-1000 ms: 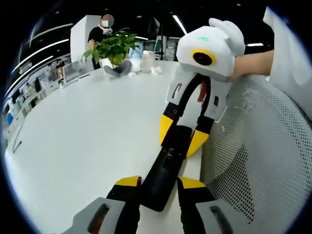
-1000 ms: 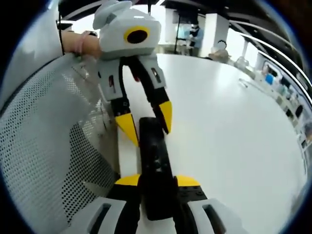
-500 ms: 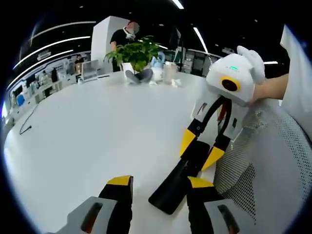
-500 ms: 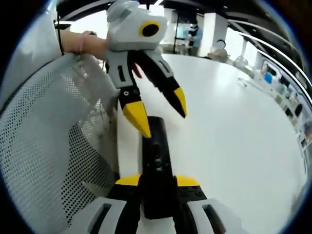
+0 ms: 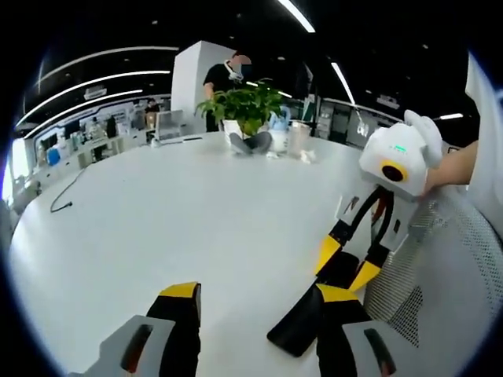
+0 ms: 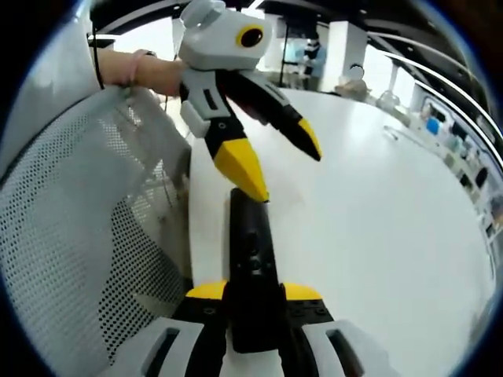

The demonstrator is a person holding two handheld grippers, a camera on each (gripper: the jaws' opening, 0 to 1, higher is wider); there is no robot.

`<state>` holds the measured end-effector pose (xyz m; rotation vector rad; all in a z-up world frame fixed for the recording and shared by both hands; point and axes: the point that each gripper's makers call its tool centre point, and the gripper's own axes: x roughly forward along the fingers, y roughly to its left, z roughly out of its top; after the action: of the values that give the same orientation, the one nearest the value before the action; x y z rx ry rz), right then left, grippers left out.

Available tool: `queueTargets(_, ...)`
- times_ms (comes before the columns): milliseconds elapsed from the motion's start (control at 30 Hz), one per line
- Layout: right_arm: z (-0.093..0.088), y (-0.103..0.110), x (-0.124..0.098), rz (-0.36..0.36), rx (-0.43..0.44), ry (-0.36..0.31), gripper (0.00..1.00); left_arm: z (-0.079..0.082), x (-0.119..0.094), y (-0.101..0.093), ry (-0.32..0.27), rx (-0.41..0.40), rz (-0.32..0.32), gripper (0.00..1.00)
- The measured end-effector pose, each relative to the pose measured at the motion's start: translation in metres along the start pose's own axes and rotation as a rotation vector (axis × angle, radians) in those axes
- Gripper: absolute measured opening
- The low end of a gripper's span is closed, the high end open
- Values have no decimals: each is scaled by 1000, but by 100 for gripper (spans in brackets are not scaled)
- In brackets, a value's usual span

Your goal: Press the specified remote control buttons in sequence, fully releasing each button before pressing the next.

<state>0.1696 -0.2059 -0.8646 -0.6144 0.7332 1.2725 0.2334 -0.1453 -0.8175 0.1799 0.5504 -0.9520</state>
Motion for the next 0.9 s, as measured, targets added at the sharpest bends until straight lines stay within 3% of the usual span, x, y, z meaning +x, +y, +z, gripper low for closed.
queueTargets(367,0,0,0,-1,-2,1,22,16,-8,14,-82,-25,64,66)
queueTargets(567,0,0,0,0,-3,1,22,24,-12,24,-120,-22,115,75)
queueTargets(767,0,0,0,0,-3,1,22,31,-15,25,-151,-25,129,76)
queueTargets(900,0,0,0,0,-3,0,22,42,-22,33,-212,-40,169,83)
